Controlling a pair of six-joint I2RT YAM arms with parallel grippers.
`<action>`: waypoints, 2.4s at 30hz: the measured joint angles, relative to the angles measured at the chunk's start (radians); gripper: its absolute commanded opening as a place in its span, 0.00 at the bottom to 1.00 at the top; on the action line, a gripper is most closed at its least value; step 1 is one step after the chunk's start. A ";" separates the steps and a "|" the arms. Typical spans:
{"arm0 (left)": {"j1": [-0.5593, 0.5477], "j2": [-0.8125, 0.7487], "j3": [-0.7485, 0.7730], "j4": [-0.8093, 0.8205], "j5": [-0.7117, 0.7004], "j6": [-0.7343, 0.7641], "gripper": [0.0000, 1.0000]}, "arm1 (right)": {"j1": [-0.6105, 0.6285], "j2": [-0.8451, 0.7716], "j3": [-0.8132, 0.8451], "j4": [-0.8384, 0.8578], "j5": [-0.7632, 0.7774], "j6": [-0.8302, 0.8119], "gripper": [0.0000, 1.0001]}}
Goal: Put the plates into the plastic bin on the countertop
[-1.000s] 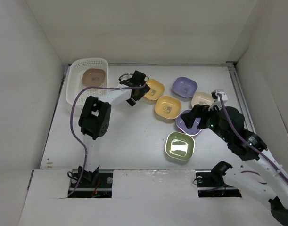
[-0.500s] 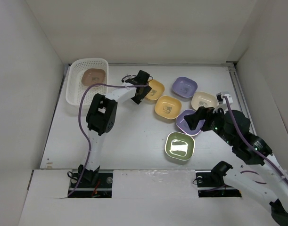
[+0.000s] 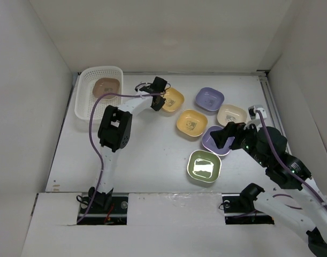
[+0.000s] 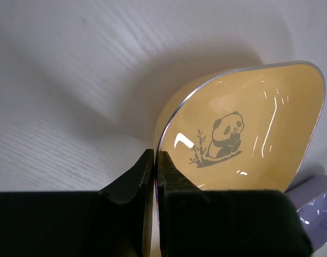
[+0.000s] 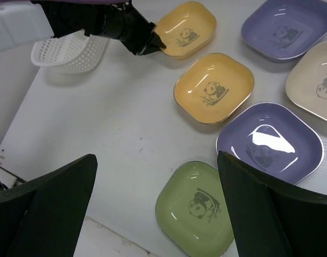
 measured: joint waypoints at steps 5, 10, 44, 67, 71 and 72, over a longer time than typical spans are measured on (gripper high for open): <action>0.056 -0.018 0.102 -0.023 -0.047 0.072 0.00 | 0.000 0.000 0.000 0.000 0.000 0.000 1.00; 0.167 -0.158 0.141 -0.040 -0.048 0.116 0.00 | 0.000 0.012 0.000 0.001 -0.001 -0.003 1.00; 0.661 -0.129 -0.022 -0.021 0.203 0.183 0.43 | 0.000 0.043 -0.013 0.024 -0.095 -0.003 1.00; 0.257 -0.640 -0.393 0.090 0.083 0.201 0.99 | 0.000 0.054 0.002 0.015 -0.037 0.011 1.00; -0.014 -0.700 -0.521 0.144 0.061 0.118 0.99 | 0.000 0.062 0.050 -0.024 0.060 0.055 1.00; -0.066 -0.695 -0.541 0.142 0.054 0.092 0.99 | 0.000 0.060 0.062 -0.031 0.084 0.063 1.00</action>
